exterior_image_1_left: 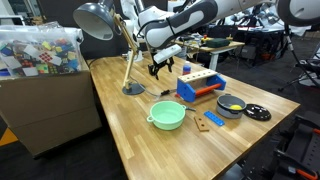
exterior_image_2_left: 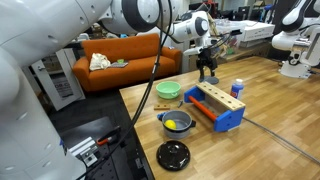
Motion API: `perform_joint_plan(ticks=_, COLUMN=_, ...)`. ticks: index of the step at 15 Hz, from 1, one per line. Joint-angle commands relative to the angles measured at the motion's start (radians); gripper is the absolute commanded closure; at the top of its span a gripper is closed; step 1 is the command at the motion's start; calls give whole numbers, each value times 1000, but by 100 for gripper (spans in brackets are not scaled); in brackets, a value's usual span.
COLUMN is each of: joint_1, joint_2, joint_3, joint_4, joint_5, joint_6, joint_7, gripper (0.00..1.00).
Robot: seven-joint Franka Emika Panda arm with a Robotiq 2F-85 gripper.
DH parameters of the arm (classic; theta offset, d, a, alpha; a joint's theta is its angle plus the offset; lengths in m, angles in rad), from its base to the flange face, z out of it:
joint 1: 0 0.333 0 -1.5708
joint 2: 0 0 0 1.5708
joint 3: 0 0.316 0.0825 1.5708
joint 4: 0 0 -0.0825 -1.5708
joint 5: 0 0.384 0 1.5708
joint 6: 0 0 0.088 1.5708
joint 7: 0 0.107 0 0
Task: Turn on the light
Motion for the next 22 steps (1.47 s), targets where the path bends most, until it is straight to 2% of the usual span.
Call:
perform_joint_plan(ticks=1, joint_1=2, joint_2=-2, joint_3=0, joint_4=0, joint_5=0, joint_6=0, joint_7=0, gripper=0)
perform_joint_plan(ticks=10, joint_1=-1, joint_2=-4, joint_3=4, joint_4=0, joint_5=5, joint_6=4, joint_7=1, gripper=0)
perform_joint_plan(ticks=13, joint_1=-15, joint_2=12, joint_3=36, joint_4=24, joint_5=28, joint_6=-1, joint_7=-47, gripper=0)
perform_joint_plan(ticks=17, joint_1=-20, joint_2=65, joint_3=44, joint_4=84, joint_5=39, joint_6=-28, joint_7=-54, gripper=0)
perform_joint_plan(ticks=19, joint_1=-17, joint_2=102, joint_3=31, joint_4=128, joint_5=62, joint_6=-41, joint_7=-53, gripper=26)
perform_joint_plan(ticks=22, joint_1=-21, joint_2=149, joint_3=31, joint_4=191, joint_5=83, joint_6=-62, joint_7=-61, gripper=48)
